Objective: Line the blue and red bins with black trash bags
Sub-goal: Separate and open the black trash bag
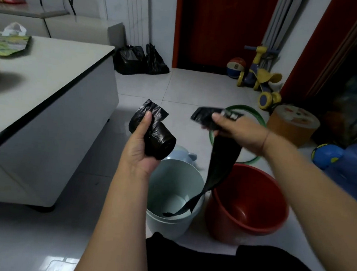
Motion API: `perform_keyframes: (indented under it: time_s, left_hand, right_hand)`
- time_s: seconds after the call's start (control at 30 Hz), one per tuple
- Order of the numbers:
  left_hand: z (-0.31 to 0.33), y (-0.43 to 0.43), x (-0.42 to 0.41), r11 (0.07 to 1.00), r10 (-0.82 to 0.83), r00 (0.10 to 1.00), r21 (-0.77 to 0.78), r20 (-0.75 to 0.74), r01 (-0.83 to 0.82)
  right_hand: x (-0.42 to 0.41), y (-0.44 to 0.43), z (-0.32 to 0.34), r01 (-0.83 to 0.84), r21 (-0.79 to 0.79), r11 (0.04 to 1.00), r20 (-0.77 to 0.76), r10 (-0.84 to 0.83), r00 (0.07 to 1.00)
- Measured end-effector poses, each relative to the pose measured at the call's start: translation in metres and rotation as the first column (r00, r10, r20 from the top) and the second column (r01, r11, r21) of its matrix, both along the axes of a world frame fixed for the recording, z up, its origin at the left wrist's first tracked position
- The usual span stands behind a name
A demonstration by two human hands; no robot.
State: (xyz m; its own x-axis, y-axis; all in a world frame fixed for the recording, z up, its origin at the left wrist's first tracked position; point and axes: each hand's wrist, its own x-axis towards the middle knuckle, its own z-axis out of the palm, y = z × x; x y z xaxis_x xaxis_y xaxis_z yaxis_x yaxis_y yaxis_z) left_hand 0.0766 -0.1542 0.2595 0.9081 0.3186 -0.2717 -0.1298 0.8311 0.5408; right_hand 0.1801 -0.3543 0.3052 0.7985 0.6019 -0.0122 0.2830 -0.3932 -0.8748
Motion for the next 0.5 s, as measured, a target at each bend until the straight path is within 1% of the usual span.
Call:
perform_keyframes:
  time_s: [0.13, 0.23, 0.3, 0.4, 0.5]
  left_hand:
    - [0.002, -0.009, 0.004, 0.999, -0.052, 0.999, 0.001, -0.011, 0.052]
    - [0.003, -0.015, 0.007, 0.997, -0.077, 0.997, 0.001, -0.007, 0.077]
    - [0.003, -0.02, 0.008, 0.995, -0.094, 0.996, -0.023, 0.001, 0.094]
    - [0.002, -0.028, 0.011, 0.994, -0.113, 0.994, -0.008, -0.005, 0.113]
    - [0.007, -0.039, 0.011, 0.99, -0.13, 0.992, -0.053, -0.011, 0.129]
  right_hand:
    - [0.026, -0.037, 0.063, 0.037, -0.07, 0.997, 0.147, -0.026, 0.989]
    - [0.036, -0.066, 0.1, 0.042, -0.083, 0.996, 0.231, -0.021, 0.973]
    - [0.038, -0.082, 0.119, 0.073, -0.085, 0.994, 0.246, -0.05, 0.968]
    - [0.038, -0.1, 0.139, 0.092, -0.077, 0.993, 0.237, -0.072, 0.969]
    - [0.035, -0.11, 0.146, 0.098, -0.084, 0.992, 0.245, -0.075, 0.967]
